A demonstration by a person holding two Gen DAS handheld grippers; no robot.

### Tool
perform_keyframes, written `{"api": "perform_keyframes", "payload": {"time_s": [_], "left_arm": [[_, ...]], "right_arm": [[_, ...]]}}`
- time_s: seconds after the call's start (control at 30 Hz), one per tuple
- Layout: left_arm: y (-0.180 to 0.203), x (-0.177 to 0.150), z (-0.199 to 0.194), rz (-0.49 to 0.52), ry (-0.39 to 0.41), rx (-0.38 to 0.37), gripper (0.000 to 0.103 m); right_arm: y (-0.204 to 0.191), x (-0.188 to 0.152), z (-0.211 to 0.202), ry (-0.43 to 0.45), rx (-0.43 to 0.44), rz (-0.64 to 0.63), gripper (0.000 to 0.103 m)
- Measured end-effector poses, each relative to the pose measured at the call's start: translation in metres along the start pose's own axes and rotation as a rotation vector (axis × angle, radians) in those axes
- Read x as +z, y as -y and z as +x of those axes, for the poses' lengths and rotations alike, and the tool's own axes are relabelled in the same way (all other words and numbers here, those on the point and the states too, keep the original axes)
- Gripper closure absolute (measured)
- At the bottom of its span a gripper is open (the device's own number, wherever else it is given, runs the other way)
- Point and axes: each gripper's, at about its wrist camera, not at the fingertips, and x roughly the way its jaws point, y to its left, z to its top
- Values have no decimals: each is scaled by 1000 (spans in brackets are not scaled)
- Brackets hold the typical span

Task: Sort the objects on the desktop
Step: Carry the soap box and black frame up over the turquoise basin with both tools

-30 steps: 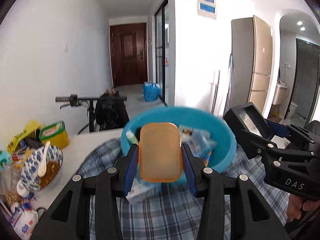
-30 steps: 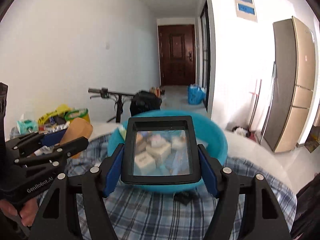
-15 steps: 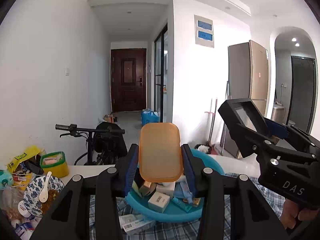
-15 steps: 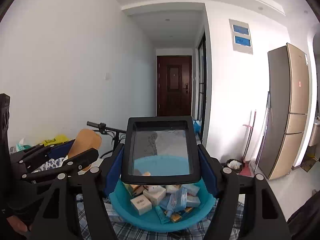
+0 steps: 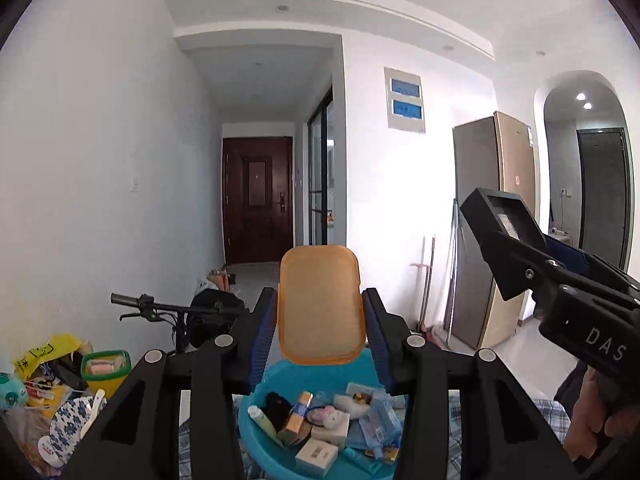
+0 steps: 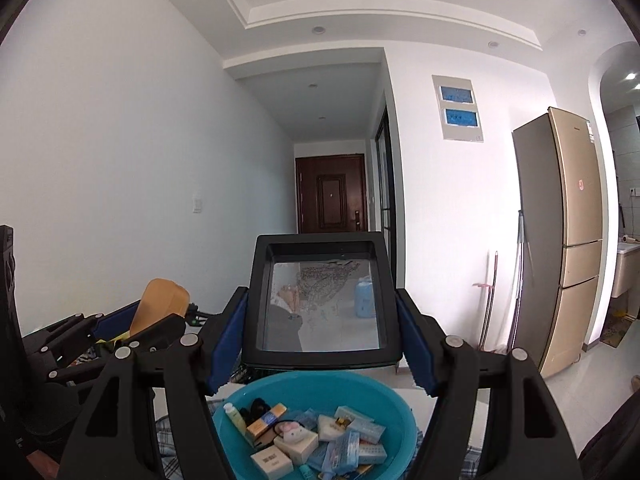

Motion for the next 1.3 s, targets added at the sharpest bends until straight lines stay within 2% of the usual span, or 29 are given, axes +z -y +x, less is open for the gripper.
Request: {"api": "perform_keyframes", "payload": {"time_s": [0.27,0.47,0.63,0.8,0.9,1.13,1.3], "left_arm": [[7,19,5,-24,125,11,58],[6,19,17,-26,160,18,58],[-2,11,35,-25,152,43,58],[-17,-7,51,-34,105,66,58],[-25,-9,60,-59,73,65,58],[-31,-11,59,-67,86,76,58],[-32,-15,76,-65,40,74,58]], "right_arm": [[2,14,20,52,15,53,35],[11,9,35,50,2,76,35],[14,8,40,60,2,64,35],[14,0,41,70,-12,74,34],[14,-5,47,56,1,84,34],[8,-13,60,18,8,65,34],[7,-17,69,-4,-1,53,34]]}}
